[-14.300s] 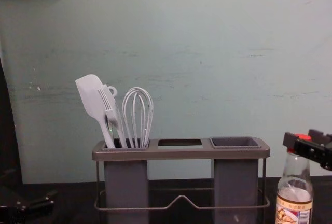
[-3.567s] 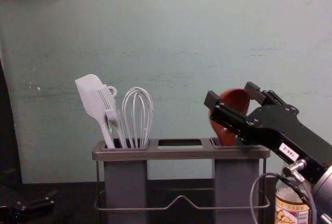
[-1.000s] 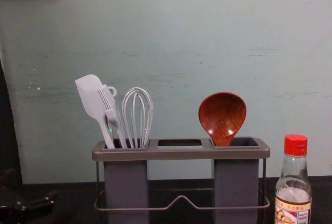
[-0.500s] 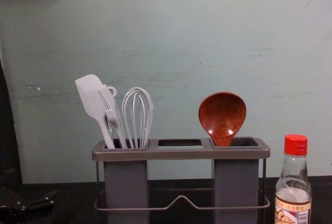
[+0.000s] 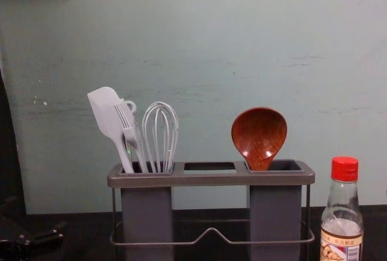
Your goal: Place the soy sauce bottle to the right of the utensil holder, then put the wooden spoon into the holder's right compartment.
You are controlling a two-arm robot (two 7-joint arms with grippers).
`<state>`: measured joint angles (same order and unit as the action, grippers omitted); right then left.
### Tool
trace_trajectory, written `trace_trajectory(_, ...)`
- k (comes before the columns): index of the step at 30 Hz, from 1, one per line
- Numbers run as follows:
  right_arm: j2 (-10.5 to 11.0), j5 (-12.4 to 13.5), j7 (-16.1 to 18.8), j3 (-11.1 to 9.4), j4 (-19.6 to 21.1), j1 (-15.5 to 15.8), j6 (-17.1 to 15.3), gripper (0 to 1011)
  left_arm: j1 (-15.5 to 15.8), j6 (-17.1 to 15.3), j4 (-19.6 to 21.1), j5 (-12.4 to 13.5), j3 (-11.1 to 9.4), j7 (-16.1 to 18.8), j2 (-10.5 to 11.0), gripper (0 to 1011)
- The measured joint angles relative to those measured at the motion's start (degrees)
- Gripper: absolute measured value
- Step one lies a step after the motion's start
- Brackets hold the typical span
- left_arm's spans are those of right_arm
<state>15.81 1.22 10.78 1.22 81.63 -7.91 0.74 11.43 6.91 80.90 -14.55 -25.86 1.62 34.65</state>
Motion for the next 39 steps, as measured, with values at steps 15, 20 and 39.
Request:
trace_trajectory(15, 0.00, 0.00, 0.02, 0.00, 0.00, 0.00, 0.00, 1002, 0.00, 0.00, 0.00, 0.00, 0.00, 0.00, 0.00, 1000)
trace_trajectory(20, 0.00, 0.00, 0.02, 0.00, 0.00, 0.00, 0.00, 1002, 0.00, 0.00, 0.00, 0.00, 0.00, 0.00, 0.00, 1000)
trace_trajectory(39, 0.00, 0.00, 0.02, 0.00, 0.00, 0.00, 0.00, 1002, 0.00, 0.00, 0.00, 0.00, 0.00, 0.00, 0.00, 1000)
